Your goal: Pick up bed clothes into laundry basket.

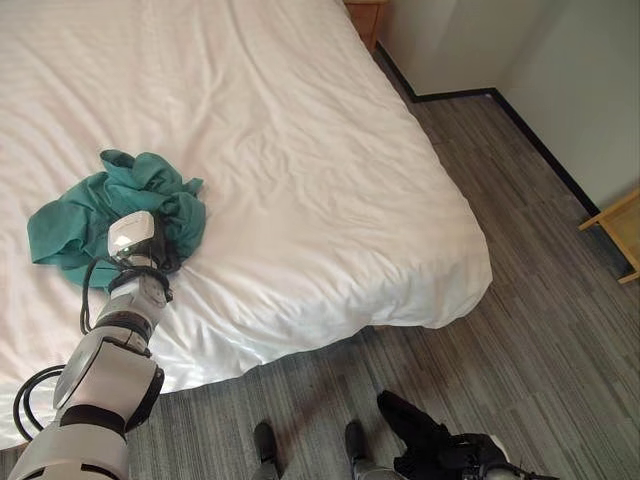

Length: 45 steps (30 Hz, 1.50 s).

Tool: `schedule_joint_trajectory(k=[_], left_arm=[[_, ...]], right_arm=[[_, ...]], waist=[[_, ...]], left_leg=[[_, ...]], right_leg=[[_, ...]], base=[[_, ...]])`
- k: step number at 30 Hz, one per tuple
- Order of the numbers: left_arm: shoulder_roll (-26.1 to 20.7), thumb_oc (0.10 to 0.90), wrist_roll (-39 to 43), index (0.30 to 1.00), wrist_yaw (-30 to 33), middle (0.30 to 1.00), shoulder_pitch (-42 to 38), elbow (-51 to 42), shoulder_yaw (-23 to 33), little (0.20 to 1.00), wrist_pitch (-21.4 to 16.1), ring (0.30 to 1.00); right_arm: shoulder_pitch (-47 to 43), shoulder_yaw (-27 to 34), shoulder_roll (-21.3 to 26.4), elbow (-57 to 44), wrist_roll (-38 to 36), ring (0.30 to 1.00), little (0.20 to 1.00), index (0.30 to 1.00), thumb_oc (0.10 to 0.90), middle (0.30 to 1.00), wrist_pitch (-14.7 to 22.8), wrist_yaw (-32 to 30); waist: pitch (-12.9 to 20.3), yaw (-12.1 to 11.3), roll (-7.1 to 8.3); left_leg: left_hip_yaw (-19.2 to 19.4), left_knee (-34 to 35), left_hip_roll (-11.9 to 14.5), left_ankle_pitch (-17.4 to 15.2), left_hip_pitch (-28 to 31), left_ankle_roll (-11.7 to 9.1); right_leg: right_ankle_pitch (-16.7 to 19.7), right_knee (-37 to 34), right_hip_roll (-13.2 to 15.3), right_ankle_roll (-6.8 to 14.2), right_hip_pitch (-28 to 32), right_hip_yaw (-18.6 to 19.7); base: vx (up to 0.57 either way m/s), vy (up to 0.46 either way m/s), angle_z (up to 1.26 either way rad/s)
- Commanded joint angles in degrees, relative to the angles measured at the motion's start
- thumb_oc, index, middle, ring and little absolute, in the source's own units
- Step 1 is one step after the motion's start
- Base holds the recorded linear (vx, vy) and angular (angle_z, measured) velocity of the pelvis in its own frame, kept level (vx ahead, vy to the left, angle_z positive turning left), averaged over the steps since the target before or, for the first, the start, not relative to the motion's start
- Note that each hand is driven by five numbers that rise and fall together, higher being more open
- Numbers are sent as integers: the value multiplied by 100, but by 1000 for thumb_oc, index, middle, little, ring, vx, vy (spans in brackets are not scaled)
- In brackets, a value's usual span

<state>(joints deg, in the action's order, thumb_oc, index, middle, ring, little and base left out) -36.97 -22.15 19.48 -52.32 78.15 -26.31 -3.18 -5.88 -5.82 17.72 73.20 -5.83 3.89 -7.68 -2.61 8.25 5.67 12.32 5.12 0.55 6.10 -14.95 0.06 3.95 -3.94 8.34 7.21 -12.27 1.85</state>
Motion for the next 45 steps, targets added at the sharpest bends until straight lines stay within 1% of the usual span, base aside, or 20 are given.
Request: schedule_joint_trajectory(k=[1, 3, 5, 6, 8, 12, 13, 21, 22, 24, 26, 27, 29, 33, 34, 35, 39, 41, 42, 45], left_arm=[[387, 400, 81, 300, -109, 300, -587, -764, -402, 300, -86, 300], [399, 400, 101, 300, 201, 300, -596, -2822, -493, 300, -334, 300], [381, 400, 98, 300, 188, 300, -575, -2861, -479, 300, -313, 300], [426, 400, 311, 300, 277, 300, 210, -5516, -19, 300, -768, 300], [506, 400, 576, 300, 285, 300, 878, -6913, 415, 300, -1124, 300], [480, 400, 587, 300, 227, 300, 1000, -7050, 491, 300, -1075, 300], [833, 400, 1602, 300, 11, 300, 2889, -9273, 1433, 300, -1794, 300], [919, 400, 2140, 300, -107, 300, 4391, -9505, 1561, 300, -1950, 300], [932, 400, 2148, 300, -110, 300, 4456, -9431, 1490, 300, -1931, 300], [1010, 400, 2053, 300, -63, 300, 4619, -9235, 1395, 300, -1905, 300], [1023, 400, 2047, 300, -58, 300, 4611, -9226, 1391, 300, -1910, 300], [1121, 400, 2032, 300, -62, 300, 4856, -8892, 1231, 300, -1824, 300], [1296, 400, 2070, 300, -129, 300, 4945, -8751, 1132, 300, -1834, 300], [1299, 400, 2070, 300, -129, 300, 4943, -8750, 1133, 300, -1835, 300], [1545, 400, 2099, 300, -67, 300, 4780, -8117, 432, 300, -1597, 300], [1658, 400, 2078, 300, -35, 300, 4665, -7984, 336, 300, -1612, 300], [1869, 400, 2021, 300, -8, 300, 4501, -7849, -82, 300, -1560, 300], [1869, 400, 2021, 300, -8, 300, 4501, -7848, -82, 300, -1560, 300], [1919, 400, 1878, 300, 49, 300, 4270, -7977, -215, 300, -1565, 300], [1909, 400, 1749, 300, 54, 300, 4152, -7993, -270, 300, -1526, 300]], right_arm=[[-161, -34, 783, -98, -249, 300, 300, 300, 400, 300, 57, -173], [-165, 37, 714, -162, -273, 300, 300, 300, 400, 300, 92, -265], [-167, 29, 712, -164, -272, 300, 300, 300, 400, 300, 91, -265], [-104, 85, 504, -241, -217, 300, 300, 300, 400, 300, 70, -269], [-107, 140, 389, -211, -171, 300, 300, 300, 400, 300, 34, -253], [-87, 108, 403, -215, -167, 300, 300, 300, 400, 300, 32, -253], [86, 207, 292, -163, 47, 300, 300, 300, 400, 300, 67, -170], [-177, 147, 621, -68, 407, 300, 300, 300, 400, 300, 104, -324], [-258, 125, 692, -46, 439, 300, 300, 300, 400, 300, 110, -365], [-541, 82, 900, -76, 475, 300, 300, 300, 400, 300, 132, -444], [-545, 82, 912, -73, 474, 300, 300, 300, 400, 300, 133, -443], [-1069, -28, 1328, -202, 487, 300, 300, 300, 400, 300, 200, -585], [-1456, -116, 1702, -353, 446, 300, 300, 300, 400, 300, 288, -679], [-1458, -117, 1705, -351, 445, 300, 300, 300, 400, 300, 288, -678], [-2498, -556, 1970, -966, 330, 300, 300, 300, 400, 300, 470, -1132], [-2753, -766, 1934, -1123, 419, 300, 300, 300, 400, 300, 494, -1191], [-3751, -1431, 1546, -2022, 739, 300, 300, 300, 400, 300, 410, -1420], [-3751, -1431, 1546, -2023, 739, 300, 300, 300, 400, 300, 410, -1420], [-3234, -1360, 1468, -2812, 1077, 300, 300, 300, 400, 300, 462, -1440], [-2779, -1185, 1516, -3114, 1137, 300, 300, 300, 400, 300, 482, -1457]], waist=[[-272, -166, -106], [-359, -302, -115], [-346, -286, -110], [-431, -483, -59], [-452, -636, 8], [-447, -616, -6], [-548, -1273, -1], [-148, -2194, 230], [-145, -2256, 208], [-148, -2360, 65], [-157, -2362, 38], [-123, -2438, -200], [-174, -2438, -530], [-178, -2439, -536], [-494, -2515, -627], [-610, -2459, -642], [-601, -2246, -536], [-596, -2246, -534], [-580, -1941, -515], [-580, -1886, -552]], left_leg=[[-842, -12, 111, -234, 150, -292], [-940, -12, 38, -256, 114, -248], [-944, -12, 29, -221, 86, -246], [-921, -12, 11, -302, 108, -255], [-840, -12, 63, -202, 17, -259], [-835, -12, 67, -207, 45, -261], [-370, -12, 352, -18, 224, -216], [645, -12, 633, 398, 147, -168], [722, -13, 708, 499, 105, -202], [841, -15, 929, 726, 46, -337], [829, -15, 954, 736, 51, -353], [788, -13, 1239, 1007, -91, -526], [681, -31, 1454, 1144, -93, -659], [680, -31, 1457, 1144, -90, -660], [-1320, -800, 797, 657, 151, -659], [-1674, -1312, 612, 336, 177, -593], [-1961, -2788, 119, -107, 240, -346], [-1961, -2786, 118, -105, 235, -346], [-1714, -3157, -629, -620, 25, -62], [-1431, -2772, -804, -664, -252, 80]], right_leg=[[1120, -106, 655, 615, 96, -285], [1148, -106, 749, 677, 174, -444], [1170, -106, 758, 678, 148, -444], [1349, -106, 850, 770, 286, -666], [1468, -102, 897, 738, 344, -852], [1468, -104, 893, 736, 370, -849], [581, 665, 774, 437, 1098, -1696], [659, 1148, 854, 552, 2235, -2093], [403, 1013, 756, 510, 2371, -2111], [-175, 590, 508, 361, 2540, -2158], [-177, 583, 480, 341, 2552, -2162], [-679, 35, 183, 194, 2627, -2133], [-719, -106, -36, 100, 2643, -2012], [-718, -106, -39, 98, 2646, -2011], [-561, -82, -128, -189, 2345, -1368], [-458, -80, -148, -255, 2268, -1130], [-186, -90, -216, -353, 1988, -424], [-185, -90, -215, -353, 1982, -424], [1, -106, -428, -308, 1891, 193], [-34, -104, -545, -327, 1947, 377]], base=[[-28, 10, 16], [-44, -11, 42], [-69, -38, 35], [-135, -116, 7], [-125, -105, -7], [-103, -4, 14], [-446, 7, -9], [-302, -94, -69], [-330, -219, -86], [-307, -239, -73], [-231, -201, -49], [-470, -392, -57], [-373, -281, -77], [-104, -107, -47], [-449, -473, 10], [-497, -513, 0], [-79, -126, -133], [76, -87, -102], [167, -132, -73], [181, -63, -149]])
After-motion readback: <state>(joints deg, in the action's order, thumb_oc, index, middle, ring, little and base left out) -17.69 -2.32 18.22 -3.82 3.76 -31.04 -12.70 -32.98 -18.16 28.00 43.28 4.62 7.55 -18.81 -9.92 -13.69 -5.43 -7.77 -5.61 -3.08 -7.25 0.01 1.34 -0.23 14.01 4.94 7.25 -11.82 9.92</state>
